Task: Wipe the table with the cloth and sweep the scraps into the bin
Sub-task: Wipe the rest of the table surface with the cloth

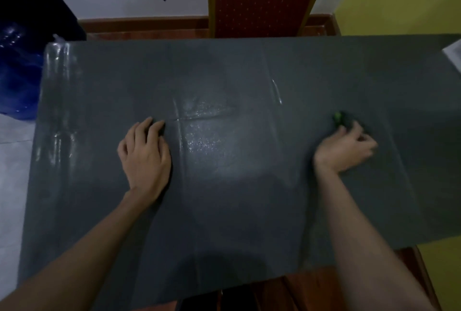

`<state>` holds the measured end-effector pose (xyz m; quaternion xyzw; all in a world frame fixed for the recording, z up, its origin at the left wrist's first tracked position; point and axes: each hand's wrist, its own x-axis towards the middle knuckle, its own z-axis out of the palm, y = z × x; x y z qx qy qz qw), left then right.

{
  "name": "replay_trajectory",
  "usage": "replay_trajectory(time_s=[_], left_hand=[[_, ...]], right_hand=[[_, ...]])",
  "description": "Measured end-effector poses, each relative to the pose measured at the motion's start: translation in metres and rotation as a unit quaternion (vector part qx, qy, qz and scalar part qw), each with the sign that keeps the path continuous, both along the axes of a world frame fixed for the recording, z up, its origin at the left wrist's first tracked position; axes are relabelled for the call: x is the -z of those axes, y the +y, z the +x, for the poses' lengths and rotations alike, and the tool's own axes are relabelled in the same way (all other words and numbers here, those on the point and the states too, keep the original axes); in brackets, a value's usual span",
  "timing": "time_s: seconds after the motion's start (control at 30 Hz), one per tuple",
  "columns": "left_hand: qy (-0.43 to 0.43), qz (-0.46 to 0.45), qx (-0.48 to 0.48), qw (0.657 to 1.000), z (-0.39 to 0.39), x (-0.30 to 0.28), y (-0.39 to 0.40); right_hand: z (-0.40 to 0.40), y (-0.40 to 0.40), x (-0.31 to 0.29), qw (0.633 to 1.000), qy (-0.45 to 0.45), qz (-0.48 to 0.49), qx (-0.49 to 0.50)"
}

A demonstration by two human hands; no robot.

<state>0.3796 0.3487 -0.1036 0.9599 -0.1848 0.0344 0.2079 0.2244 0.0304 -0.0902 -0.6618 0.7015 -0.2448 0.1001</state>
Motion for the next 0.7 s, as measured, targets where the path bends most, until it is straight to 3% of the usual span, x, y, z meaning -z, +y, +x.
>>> replay_trajectory(time_s=[0.07,0.1,0.17,0.2,0.23,0.27,0.3,0.4,0.47,0.5,0.53,0.57,0.6,0.63,0.67,0.7], left_hand=[[-0.005,-0.026,-0.013,1.0,0.016,-0.001,-0.017],[-0.005,-0.04,-0.021,0.999,0.025,-0.001,-0.027],[0.007,-0.077,-0.038,0.996,0.044,-0.004,-0.046],[0.018,-0.099,-0.044,0.994,0.053,-0.006,-0.054],[0.027,-0.116,-0.047,0.992,0.063,-0.007,-0.06],[0.033,-0.122,-0.044,0.991,0.072,-0.007,-0.065],[0.038,-0.118,-0.037,0.992,0.08,-0.005,-0.067],[0.046,-0.076,-0.023,0.996,0.099,0.002,-0.071],[0.05,-0.048,-0.038,0.997,0.104,0.007,-0.073],[0.047,-0.034,-0.043,0.997,0.105,0.01,-0.074],[0.041,-0.026,-0.046,0.998,0.104,0.013,-0.075],[0.036,-0.026,-0.049,0.998,0.105,0.015,-0.074],[0.034,-0.032,-0.055,0.997,0.106,0.017,-0.072],[0.034,-0.038,-0.059,0.997,0.106,0.018,-0.069],[0.033,-0.041,-0.061,0.997,0.105,0.018,-0.068],[0.03,-0.039,-0.059,0.997,0.105,0.017,-0.067]], right_hand=[[0.059,0.044,0.002,0.97,-0.056,-0.014,-0.237],[0.084,0.074,0.0,0.923,-0.042,-0.031,-0.381],[0.112,0.122,0.001,0.774,0.074,-0.094,-0.621],[0.114,0.123,0.007,0.708,0.132,-0.148,-0.678],[0.112,0.107,0.009,0.693,0.152,-0.172,-0.684],[0.106,0.083,0.008,0.727,0.145,-0.174,-0.648],[0.096,0.053,0.01,0.786,0.14,-0.15,-0.583],[0.064,-0.03,0.002,0.958,0.132,-0.067,-0.244],[0.082,-0.045,0.001,0.998,0.05,-0.026,-0.034],[0.105,-0.039,-0.001,1.0,0.002,-0.002,0.004],[0.134,-0.025,-0.002,0.999,-0.034,0.005,-0.038],[0.165,0.0,-0.003,0.986,-0.085,0.011,-0.142],[0.194,0.027,0.0,0.957,-0.09,-0.017,-0.276],[0.217,0.059,0.003,0.886,-0.029,-0.062,-0.458],[0.231,0.085,0.005,0.792,0.043,-0.089,-0.603],[0.24,0.091,0.006,0.715,0.086,-0.119,-0.683]])
